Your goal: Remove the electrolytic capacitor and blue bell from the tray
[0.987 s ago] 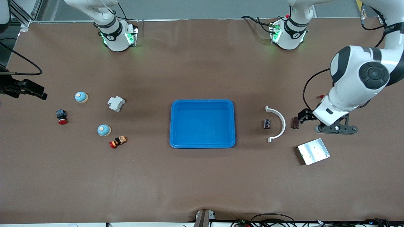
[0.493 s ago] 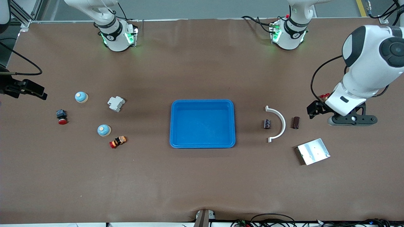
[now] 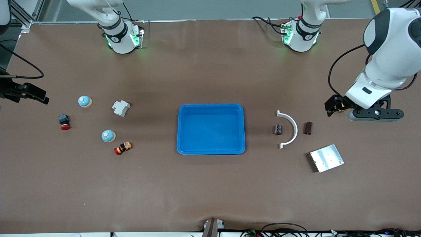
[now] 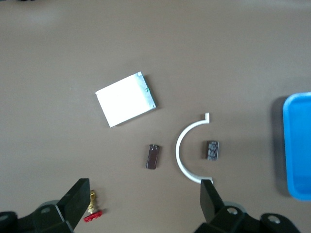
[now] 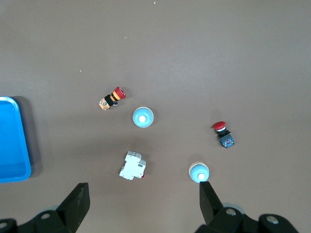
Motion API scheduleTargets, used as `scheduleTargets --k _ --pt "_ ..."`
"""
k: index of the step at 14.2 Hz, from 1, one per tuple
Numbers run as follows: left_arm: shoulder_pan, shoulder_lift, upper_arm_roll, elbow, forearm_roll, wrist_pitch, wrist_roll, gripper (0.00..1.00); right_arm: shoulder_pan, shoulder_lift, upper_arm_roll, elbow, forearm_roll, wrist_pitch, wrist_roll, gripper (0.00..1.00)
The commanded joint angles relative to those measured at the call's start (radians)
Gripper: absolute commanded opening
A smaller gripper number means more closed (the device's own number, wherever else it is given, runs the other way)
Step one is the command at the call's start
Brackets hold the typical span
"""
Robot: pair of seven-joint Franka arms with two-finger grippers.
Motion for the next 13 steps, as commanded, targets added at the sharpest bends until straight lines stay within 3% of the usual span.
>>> scheduleTargets --k 1,7,13 --pt "-0.026 -0.044 0.050 -0.002 -0.044 -0.054 0.092 1.00 -0.010 -0.001 0.006 0.011 -0.002 -0.013 -0.003 1.00" --pt "-0.028 -0.044 0.054 0.043 -0.122 -0.099 0.077 1.00 -0.011 -0.001 0.004 0.011 -0.002 -0.011 -0.005 1.00" --pt "-0.042 -0.050 0.057 0.046 -0.124 -0.123 0.066 1.00 -0.010 -0.001 0.004 0.011 -0.002 -0.013 -0.005 1.00"
